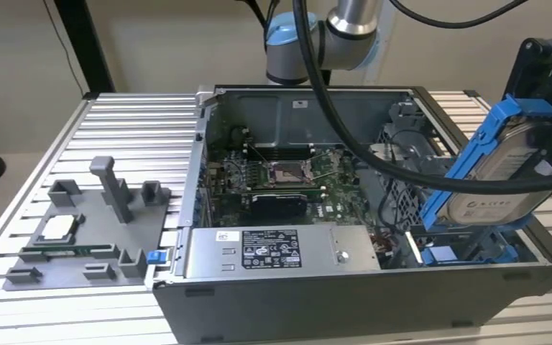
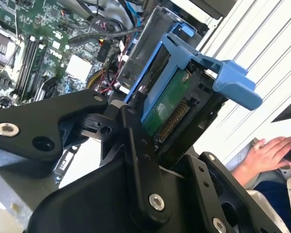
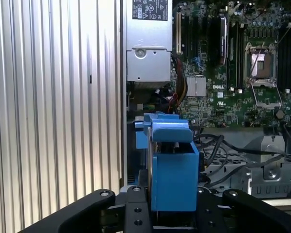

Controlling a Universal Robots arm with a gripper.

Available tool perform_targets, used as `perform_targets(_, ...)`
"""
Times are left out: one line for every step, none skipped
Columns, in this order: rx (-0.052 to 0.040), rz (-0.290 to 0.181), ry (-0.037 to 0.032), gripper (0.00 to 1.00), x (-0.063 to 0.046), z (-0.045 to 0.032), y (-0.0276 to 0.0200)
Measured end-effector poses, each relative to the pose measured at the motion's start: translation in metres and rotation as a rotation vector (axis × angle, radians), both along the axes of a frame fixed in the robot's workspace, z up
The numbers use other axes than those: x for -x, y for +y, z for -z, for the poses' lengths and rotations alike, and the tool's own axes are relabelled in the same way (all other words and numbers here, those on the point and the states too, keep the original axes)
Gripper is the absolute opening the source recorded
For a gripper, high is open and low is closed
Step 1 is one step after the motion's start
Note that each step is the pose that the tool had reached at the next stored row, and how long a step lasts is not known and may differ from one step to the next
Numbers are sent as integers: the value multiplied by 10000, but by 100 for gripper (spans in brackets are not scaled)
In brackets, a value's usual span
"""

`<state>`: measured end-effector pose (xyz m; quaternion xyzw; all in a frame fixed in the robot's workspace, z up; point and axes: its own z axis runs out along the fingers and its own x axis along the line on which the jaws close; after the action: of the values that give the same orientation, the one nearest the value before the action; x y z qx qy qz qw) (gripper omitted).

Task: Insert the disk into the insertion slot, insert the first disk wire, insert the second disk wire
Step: 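Insert the disk into the insertion slot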

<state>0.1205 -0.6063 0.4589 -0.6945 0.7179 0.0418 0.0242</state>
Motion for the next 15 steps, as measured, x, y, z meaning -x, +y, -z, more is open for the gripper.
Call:
perform_targets(-1, -1, 0, 0, 0, 0, -1)
perform_targets(-1, -1, 0, 0, -1, 0, -1)
perform_targets(0, 0, 0, 0, -1, 0, -2)
perform_targets(0, -1, -2, 0, -1, 1, -2)
perform_targets(-4, -1, -5, 0, -2, 4, -2)
perform_targets(-10, -2, -5, 0, -6, 10, -2)
perform_targets(-14, -3, -5, 0, -10, 18, -2)
perform_targets(-16, -2, -5, 0, -16, 27, -3)
perform_targets(-19, 0, -5, 0, -25, 40, -3)
perform_targets(-22, 0, -6, 0, -42, 55, -3)
perform_targets(-21, -1, -6, 0, -59, 69, -3)
perform_targets(-21, -1, -6, 0, -73, 83, -3)
perform_targets(-20, -1, -6, 0, -86, 98, -3)
perform_targets(-20, -1, -6, 0, -96, 114, -3)
perform_targets(-20, -1, -6, 0, -104, 130, -2)
